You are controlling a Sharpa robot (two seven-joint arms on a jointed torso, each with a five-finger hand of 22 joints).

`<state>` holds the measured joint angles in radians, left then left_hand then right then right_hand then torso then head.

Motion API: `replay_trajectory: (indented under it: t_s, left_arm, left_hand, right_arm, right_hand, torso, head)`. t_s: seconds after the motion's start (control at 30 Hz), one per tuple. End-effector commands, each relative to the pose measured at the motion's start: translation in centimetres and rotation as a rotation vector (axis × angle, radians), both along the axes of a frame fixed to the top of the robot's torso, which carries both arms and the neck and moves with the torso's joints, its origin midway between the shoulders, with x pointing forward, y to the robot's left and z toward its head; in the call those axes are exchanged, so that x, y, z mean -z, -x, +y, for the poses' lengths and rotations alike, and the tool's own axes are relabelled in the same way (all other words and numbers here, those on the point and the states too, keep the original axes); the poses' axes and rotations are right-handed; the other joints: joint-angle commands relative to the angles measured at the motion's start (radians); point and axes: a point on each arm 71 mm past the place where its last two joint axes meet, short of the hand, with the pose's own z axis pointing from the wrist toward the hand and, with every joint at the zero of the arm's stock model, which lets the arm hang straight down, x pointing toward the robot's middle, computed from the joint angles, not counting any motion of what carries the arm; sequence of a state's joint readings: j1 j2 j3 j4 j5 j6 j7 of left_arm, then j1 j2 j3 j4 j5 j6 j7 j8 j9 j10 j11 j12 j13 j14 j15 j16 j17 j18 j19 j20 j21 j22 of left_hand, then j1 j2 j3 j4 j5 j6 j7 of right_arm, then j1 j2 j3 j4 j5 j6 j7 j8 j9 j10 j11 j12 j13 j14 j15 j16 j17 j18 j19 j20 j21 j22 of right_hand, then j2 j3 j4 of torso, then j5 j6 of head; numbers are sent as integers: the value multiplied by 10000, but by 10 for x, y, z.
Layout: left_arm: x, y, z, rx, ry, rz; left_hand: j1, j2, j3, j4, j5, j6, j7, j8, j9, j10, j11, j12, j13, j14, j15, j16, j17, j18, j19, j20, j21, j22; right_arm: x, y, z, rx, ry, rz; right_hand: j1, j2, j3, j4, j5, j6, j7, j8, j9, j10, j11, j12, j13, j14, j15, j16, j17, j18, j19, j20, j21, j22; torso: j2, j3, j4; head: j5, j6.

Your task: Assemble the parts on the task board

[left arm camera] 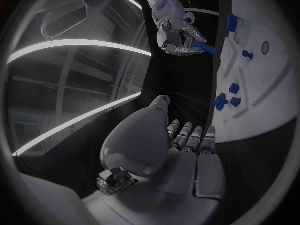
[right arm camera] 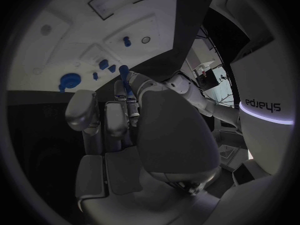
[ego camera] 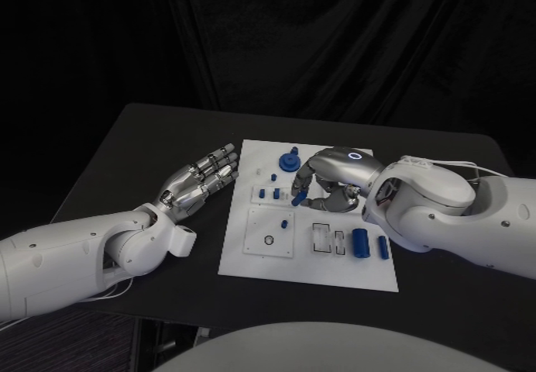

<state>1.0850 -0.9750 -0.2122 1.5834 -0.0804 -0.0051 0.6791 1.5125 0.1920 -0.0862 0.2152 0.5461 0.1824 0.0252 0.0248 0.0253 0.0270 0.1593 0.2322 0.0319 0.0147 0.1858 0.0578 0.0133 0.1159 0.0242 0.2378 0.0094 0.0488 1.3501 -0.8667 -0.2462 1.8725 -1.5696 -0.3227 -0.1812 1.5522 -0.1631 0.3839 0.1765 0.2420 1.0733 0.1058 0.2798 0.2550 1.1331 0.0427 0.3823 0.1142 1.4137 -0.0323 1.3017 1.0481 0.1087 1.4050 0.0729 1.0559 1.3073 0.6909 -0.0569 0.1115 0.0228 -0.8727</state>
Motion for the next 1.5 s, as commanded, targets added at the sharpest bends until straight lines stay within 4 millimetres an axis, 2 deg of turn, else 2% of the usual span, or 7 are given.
replay_trajectory:
  t_s: [0.03, 0.37, 0.53, 0.63, 0.83, 1.23, 1.5]
  left_arm:
    - [-5, 0, -1, -40, 513, -551]
    - [-5, 1, -3, 0, 532, -539]
    - [-5, 0, -4, 30, 545, -535]
    - [-5, 0, -5, 56, 558, -531]
    - [-4, -1, -6, 85, 567, -522]
    - [-4, -1, -6, 107, 562, -500]
    - [-3, -1, -7, 139, 569, -479]
  left_hand:
    - [42, -41, 53, -18, 61, -10, 75, 23, 15, 5, 92, 40, 10, 3, 86, 46, 16, 31, 13, 56, 68, 10]
    - [43, -28, 70, -22, 63, -12, 86, 22, 15, 6, 103, 49, 11, 3, 87, 45, 15, 35, 13, 61, 68, 9]
    - [44, -13, 89, -25, 65, -15, 95, 21, 14, 5, 113, 48, 10, 3, 87, 49, 15, 40, 14, 66, 68, 9]
    - [45, 7, 111, -28, 65, -19, 104, 19, 13, 4, 121, 47, 9, 2, 89, 48, 15, 44, 15, 71, 68, 9]
    - [45, 7, 111, -28, 65, -19, 104, 19, 13, 4, 121, 47, 9, 2, 89, 48, 15, 44, 15, 71, 68, 9]
    - [49, 23, 132, -33, 65, -30, 110, 16, 11, 3, 132, 50, 9, 2, 91, 50, 15, 48, 15, 76, 67, 7]
    - [52, 38, 154, -38, 65, -35, 113, 15, 10, 2, 140, 52, 9, 3, 96, 59, 16, 50, 15, 81, 67, 6]
  right_arm:
    - [8, 6, 13, -677, 738, 1]
    - [31, 12, 44, -1706, 1513, -123]
    - [40, 13, 52, -1902, 1665, -100]
    - [44, 13, 54, -1954, 1690, -60]
    - [50, 14, 56, -1997, 1693, 27]
    - [58, 17, 59, -2060, 1443, 88]
    - [62, 17, 60, -1985, 1356, 112]
  right_hand:
    - [-108, 14, 19, 15, 30, 27, -11, 6, 863, 78, -17, -71, 16, 105, -1, 57, 22, -118, 102, 0, 52, 1356]
    - [-89, 24, 52, -54, 139, -33, 5, -38, 922, 90, -10, -157, 28, 115, 2, 43, 5, -123, 121, -3, 77, 1362]
    - [-81, 28, 59, -79, 165, -33, 7, -41, 941, 110, -12, -169, 37, 106, 3, 26, -19, -117, 109, -3, 43, 1353]
    - [-72, 26, 63, -99, 183, -33, 8, -44, 953, 124, -14, -175, 43, 102, 1, 20, -26, -114, 105, -3, 32, 1351]
    - [-72, 28, 63, -117, 200, -23, 9, -42, 970, 149, -17, -177, 53, 104, 0, 23, -12, -116, 106, -4, 40, 1352]
    - [-55, 27, 71, -197, 287, 11, 5, -37, 1034, 230, -35, -187, 95, 105, -13, 17, -4, -117, 109, -13, 61, 1357]
    - [-65, 17, 65, -218, 318, 21, 5, -37, 1056, 254, -37, -190, 111, 105, -17, 13, -6, -116, 109, -16, 63, 1357]
  torso:
    - [8, 16, -5]
    - [-8, 11, 10]
    - [-11, -3, 43]
    - [-4, -5, 43]
    - [9, 1, -17]
    - [7, 13, -29]
    - [-8, 15, -11]
  head:
    - [5, 1]
    - [60, 1]
    - [5, 1]
    - [-9, 1]
    - [21, 1]
    - [11, 1]
    - [-54, 1]
